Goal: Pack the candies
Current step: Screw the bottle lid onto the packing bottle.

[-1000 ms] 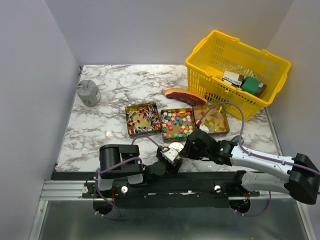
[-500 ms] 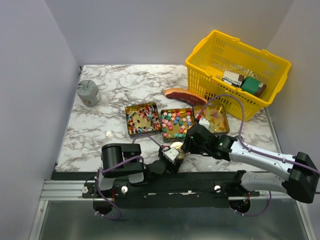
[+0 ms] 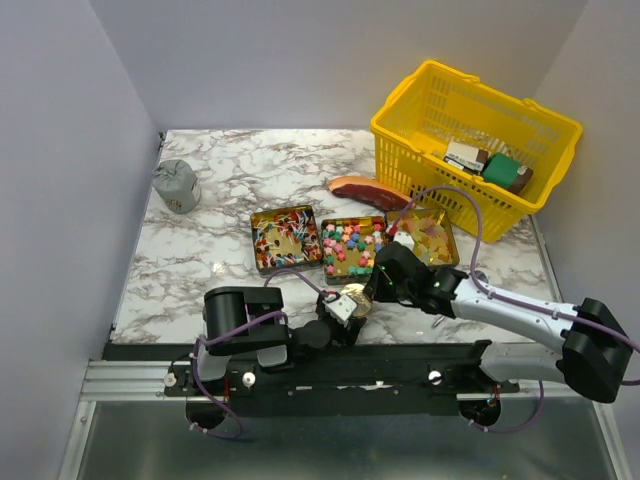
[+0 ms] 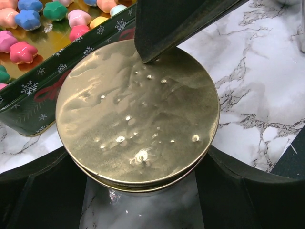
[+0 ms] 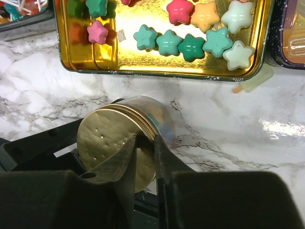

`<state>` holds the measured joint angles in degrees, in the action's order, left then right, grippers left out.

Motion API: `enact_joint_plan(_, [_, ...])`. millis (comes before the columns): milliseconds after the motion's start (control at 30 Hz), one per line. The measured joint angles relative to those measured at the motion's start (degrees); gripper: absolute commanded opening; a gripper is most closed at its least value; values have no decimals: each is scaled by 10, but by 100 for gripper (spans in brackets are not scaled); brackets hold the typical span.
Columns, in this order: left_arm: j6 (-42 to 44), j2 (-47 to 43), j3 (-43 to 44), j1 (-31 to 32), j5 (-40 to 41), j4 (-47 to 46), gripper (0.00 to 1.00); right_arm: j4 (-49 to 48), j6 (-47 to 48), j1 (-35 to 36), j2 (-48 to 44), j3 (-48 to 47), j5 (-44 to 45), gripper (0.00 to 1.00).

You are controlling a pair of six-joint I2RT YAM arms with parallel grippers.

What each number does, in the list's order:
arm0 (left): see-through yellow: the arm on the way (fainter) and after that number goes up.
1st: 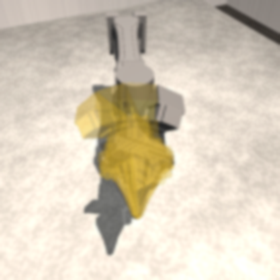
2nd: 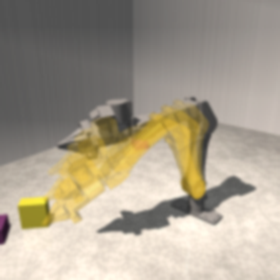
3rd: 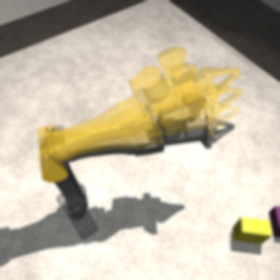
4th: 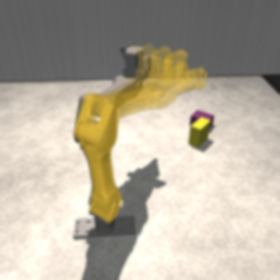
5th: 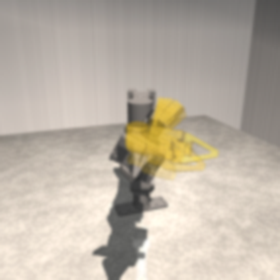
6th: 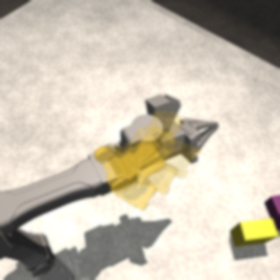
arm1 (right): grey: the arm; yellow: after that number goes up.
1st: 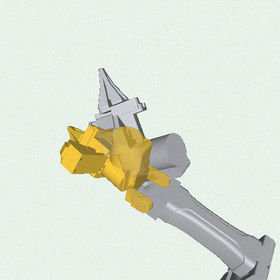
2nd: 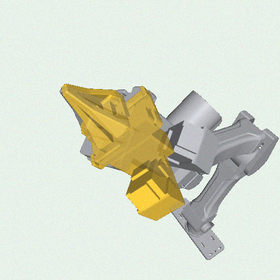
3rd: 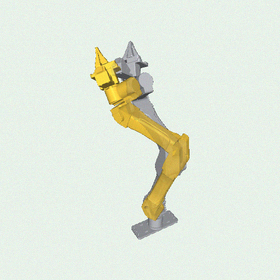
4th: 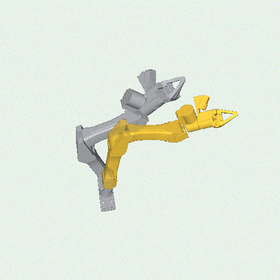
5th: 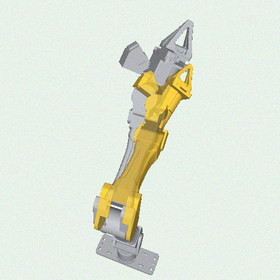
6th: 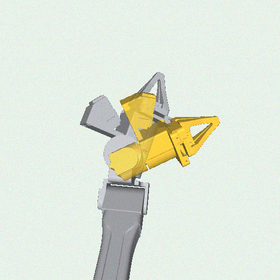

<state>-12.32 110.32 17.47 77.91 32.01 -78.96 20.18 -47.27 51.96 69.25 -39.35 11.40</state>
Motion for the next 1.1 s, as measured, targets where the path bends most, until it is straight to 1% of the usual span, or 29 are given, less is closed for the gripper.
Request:
enact_joint_plan(33, [0,0,0,0,0,0,50,-10,-2,-1,-7,10,-3,19])
enact_joint_plan(167, [-2,0,0,-1,0,-1,50,-56,-9,-5,-38,53,-11,11])
enact_joint_plan(233, [-4,0,0,-1,-1,-1,50,-78,-11,-7,-56,75,-16,8])
enact_joint_plan(267, [-4,0,0,-1,-1,-1,50,-88,-12,-8,-65,86,-17,4])
enact_joint_plan(367, [-4,2,3,-2,-4,-1,51,-105,-14,-10,-95,113,-25,1])
enact_joint_plan(500, [-2,2,11,-2,-17,7,51,-111,-18,-15,-142,145,-35,1])
enact_joint_plan(600, [-1,2,15,-2,-25,11,51,-93,-19,-16,-168,152,-41,1])
enact_joint_plan(867, [-1,5,18,-2,-31,12,51,-70,-27,-19,-189,156,-55,1])
enact_joint_plan(1100, [-1,7,30,-2,-31,24,51,-70,-46,-21,-240,188,-65,1])
